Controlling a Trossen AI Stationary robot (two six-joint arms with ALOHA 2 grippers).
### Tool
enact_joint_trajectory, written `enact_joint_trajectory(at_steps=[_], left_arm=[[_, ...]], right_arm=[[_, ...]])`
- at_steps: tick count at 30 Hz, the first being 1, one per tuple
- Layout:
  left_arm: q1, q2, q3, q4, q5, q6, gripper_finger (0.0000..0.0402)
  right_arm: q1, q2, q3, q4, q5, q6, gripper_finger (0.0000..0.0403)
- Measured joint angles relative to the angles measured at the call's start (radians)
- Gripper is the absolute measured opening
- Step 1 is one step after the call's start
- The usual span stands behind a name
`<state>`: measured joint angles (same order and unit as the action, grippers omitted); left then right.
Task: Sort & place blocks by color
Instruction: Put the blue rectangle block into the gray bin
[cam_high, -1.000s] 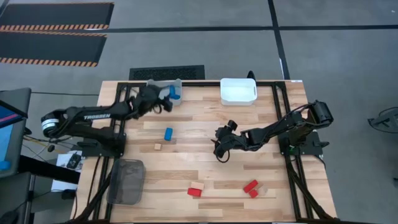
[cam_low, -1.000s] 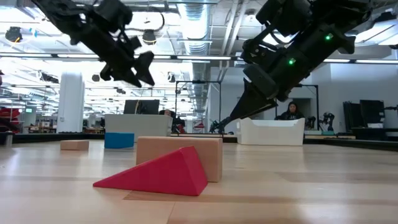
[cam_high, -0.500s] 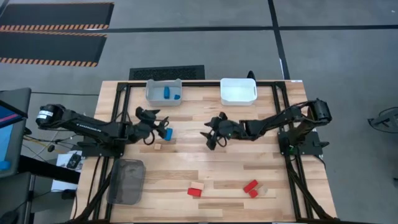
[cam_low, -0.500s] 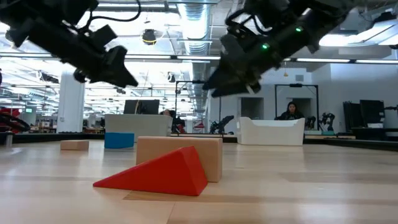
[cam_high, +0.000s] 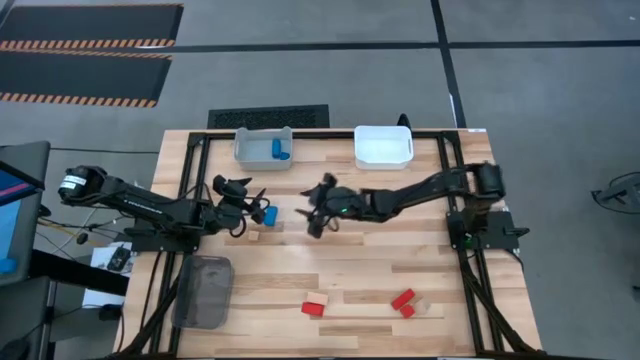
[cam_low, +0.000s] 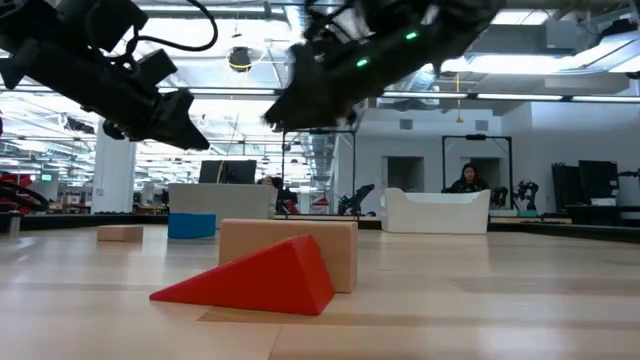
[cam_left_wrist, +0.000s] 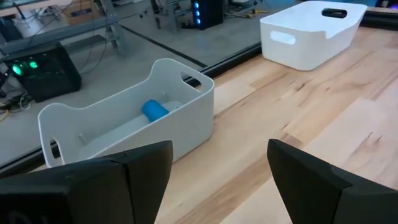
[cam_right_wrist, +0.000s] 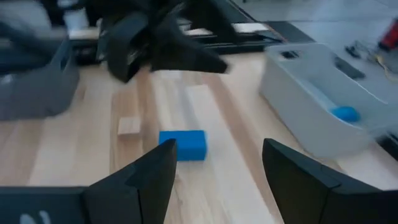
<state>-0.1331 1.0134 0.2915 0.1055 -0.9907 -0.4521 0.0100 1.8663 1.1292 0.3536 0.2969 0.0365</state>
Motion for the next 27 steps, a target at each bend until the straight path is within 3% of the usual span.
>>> enact_joint_trajectory(at_steps=[6, 10, 17, 20, 25, 27], left_arm=[[-0.004, 0.000, 0.000, -0.053, 0.015, -0.045, 0.0254], [-0.004, 0.000, 0.000, -0.075, 0.016, -0.061, 0.0254], [-0.003, 0.000, 0.000, -0.119, 0.016, -0.099, 0.0254], [-0.003, 0.000, 0.000, -0.117, 0.016, -0.100, 0.0254], [-0.003, 0.000, 0.000, -0.118, 0.014, -0.110, 0.0254], [-0.003, 0.000, 0.000, -0.117, 0.010, -0.112, 0.0254]], right_arm=[[0.005, 0.195, 0.201, -0.058, -0.092, -0.054, 0.0261], [0.005, 0.292, 0.332, -0.210, -0.113, -0.066, 0.0261], [-0.007, 0.349, 0.463, -0.321, -0.124, -0.070, 0.0265], [-0.019, 0.347, 0.464, -0.313, -0.138, -0.079, 0.0292], [-0.041, 0.359, 0.465, -0.290, -0.139, -0.019, 0.0382], [-0.052, 0.379, 0.464, -0.292, -0.139, 0.039, 0.0391]])
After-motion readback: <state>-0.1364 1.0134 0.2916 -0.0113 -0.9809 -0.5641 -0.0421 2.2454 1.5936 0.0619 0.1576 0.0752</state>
